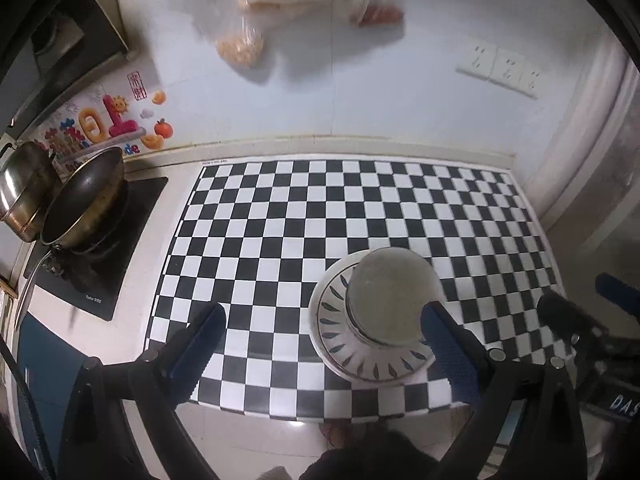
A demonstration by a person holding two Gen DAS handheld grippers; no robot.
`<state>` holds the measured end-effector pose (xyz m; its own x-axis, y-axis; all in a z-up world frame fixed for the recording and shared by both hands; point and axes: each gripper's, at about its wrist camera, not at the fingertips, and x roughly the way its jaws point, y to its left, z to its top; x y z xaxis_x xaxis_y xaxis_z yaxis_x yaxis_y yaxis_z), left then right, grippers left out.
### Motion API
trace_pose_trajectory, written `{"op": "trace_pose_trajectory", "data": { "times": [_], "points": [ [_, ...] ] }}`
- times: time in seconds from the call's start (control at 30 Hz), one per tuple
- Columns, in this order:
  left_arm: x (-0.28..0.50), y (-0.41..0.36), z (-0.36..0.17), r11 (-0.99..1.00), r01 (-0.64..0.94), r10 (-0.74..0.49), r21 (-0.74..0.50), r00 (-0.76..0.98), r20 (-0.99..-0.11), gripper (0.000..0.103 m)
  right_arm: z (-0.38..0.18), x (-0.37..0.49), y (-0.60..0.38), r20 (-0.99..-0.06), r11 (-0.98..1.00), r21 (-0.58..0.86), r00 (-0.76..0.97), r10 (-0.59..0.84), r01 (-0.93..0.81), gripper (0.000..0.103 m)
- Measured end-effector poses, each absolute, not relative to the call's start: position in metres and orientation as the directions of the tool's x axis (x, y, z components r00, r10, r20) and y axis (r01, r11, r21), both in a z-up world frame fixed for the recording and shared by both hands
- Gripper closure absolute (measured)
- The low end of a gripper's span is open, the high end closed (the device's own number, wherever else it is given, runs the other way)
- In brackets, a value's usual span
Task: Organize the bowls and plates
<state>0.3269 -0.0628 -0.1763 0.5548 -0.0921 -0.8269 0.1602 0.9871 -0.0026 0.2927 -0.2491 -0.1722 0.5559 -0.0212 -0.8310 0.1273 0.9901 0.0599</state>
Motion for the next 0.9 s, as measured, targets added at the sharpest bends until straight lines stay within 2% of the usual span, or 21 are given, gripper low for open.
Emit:
{"op": "trace_pose_trajectory", "data": {
  "times": [0.4, 0.9],
  "points": [
    [0.235, -0.043, -0.111, 0.99, 0.14, -0.08, 0.022, 0.679, -0.73, 0.003, -0.096, 0.193, -0.226, -0.726, 0.991, 0.018, 0.683, -0.079, 0.133, 0.0],
    [0.111, -0.006, -0.058, 0.994, 0.088, -0.018, 0.072, 0.747, -0.665, 0.003, -0.052, 0.059, -0.194, -0.685, 0.991, 0.034, 0.725, -0.069, 0.126, 0.0]
  ]
}}
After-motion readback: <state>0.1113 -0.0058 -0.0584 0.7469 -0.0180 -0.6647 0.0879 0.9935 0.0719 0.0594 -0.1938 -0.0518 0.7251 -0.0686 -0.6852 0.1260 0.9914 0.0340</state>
